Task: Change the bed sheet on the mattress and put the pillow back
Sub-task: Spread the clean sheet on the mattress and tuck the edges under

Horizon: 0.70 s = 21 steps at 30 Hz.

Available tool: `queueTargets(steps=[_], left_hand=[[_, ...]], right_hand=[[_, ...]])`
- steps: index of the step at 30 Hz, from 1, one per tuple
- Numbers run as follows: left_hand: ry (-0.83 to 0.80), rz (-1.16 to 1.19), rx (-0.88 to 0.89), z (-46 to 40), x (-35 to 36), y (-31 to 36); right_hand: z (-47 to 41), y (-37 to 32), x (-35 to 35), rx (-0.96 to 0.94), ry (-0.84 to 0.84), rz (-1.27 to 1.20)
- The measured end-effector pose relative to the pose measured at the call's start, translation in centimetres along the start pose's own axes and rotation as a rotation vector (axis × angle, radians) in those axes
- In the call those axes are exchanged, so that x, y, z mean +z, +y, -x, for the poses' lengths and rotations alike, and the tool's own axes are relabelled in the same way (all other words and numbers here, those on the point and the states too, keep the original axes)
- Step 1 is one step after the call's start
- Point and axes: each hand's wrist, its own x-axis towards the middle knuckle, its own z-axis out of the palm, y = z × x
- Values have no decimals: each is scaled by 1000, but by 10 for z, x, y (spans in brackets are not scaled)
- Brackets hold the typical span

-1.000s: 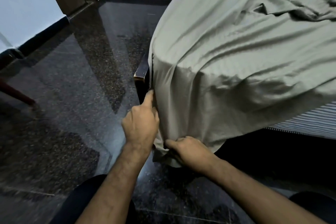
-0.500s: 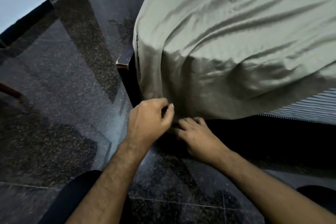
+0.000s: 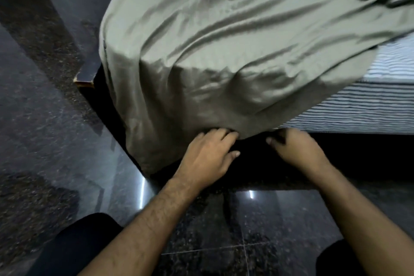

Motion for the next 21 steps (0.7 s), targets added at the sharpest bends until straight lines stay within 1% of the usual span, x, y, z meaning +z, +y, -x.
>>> queueTargets(steps=[2,3,4,6,8,10,12,15,17,19,21], left_hand=[[62,-3,10,-12,6,14],[81,-15,0,-18,9,18],[93,-37,-21,-22,13,22],[93,-81,-69,-30,20,26],[84,-73,-116,-36,29,26],[97,-39,-129,-41,35,20],[118,-47,-107,-45,38,16],[134,-69,-133,-48,38,19],[161,-103,-164,-50,37,20],[193,-147,-157,-51,36,15],[174,-182,-135,-50,34,9]], right_hand=[[-2,10,-17,18,255,-331],[-1,9,-24,23,332,-543],[2,4,-27,16,357,-813],[7,-11,-30,20,327,-1343],[9,-25,-37,-18,322,-1708],[12,-37,-46,-44,306,-1981],[14,-42,-58,-91,210,-2173],[13,-39,-70,-181,104,-2309],[9,-29,-71,-198,113,-2363],[4,-14,-70,-208,134,-2419],[1,-1,-72,-214,164,-2473]])
